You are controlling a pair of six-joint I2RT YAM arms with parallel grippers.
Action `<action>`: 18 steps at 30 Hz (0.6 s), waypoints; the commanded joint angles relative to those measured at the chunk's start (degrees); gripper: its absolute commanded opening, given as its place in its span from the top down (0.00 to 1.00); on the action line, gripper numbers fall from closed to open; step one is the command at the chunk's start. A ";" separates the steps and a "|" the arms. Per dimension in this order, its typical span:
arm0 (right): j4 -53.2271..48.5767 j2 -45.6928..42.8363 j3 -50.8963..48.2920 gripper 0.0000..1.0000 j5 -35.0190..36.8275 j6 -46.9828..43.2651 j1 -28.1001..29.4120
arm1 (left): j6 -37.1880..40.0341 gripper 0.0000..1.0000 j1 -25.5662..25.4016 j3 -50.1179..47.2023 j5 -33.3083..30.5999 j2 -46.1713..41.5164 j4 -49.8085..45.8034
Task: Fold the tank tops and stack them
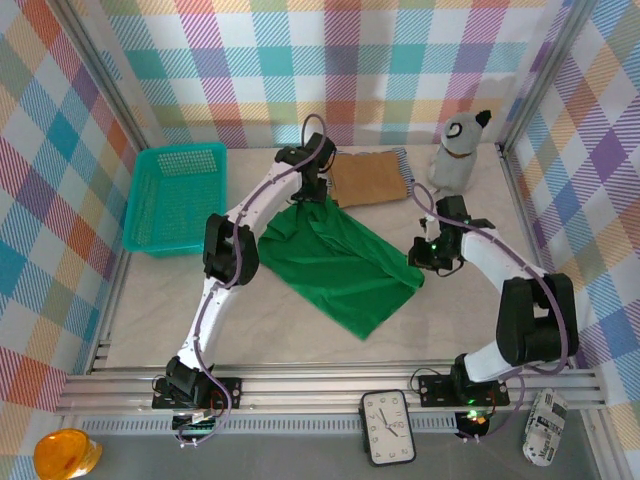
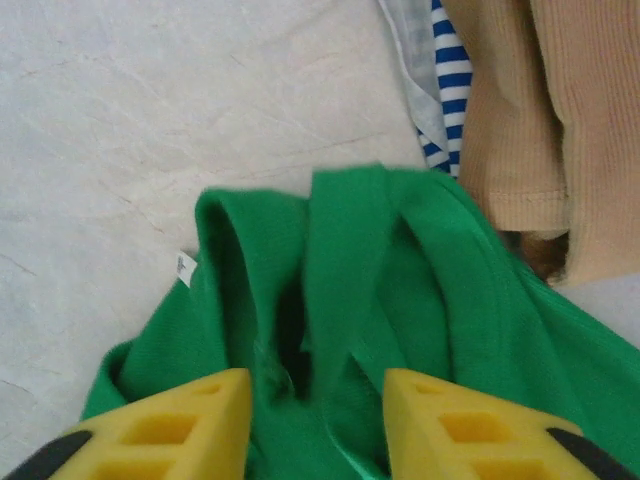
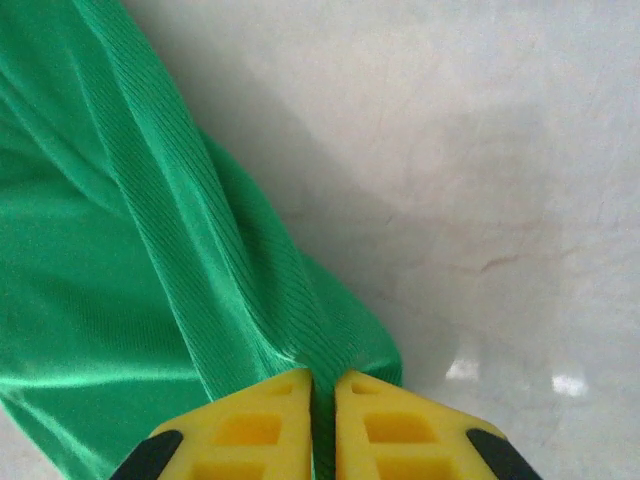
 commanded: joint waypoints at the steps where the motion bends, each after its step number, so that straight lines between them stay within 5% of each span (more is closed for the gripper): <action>1: 0.01 2.27 2.99 0.82 2.53 -0.25 -0.44 | -1.97 0.51 -1.68 -2.34 2.90 -7.83 -2.14; 7: -1.87 5.91 7.06 0.75 6.32 -2.84 -0.55 | -11.82 0.47 -8.32 -22.28 7.06 -23.34 1.31; 12: -3.06 4.44 7.30 0.66 5.81 -3.28 -0.57 | -22.69 0.46 -18.60 -41.23 4.09 -35.19 7.10; 18: -3.84 -0.57 0.11 0.45 4.75 -2.82 -0.47 | -33.23 0.46 -31.86 -54.31 3.30 -36.72 16.37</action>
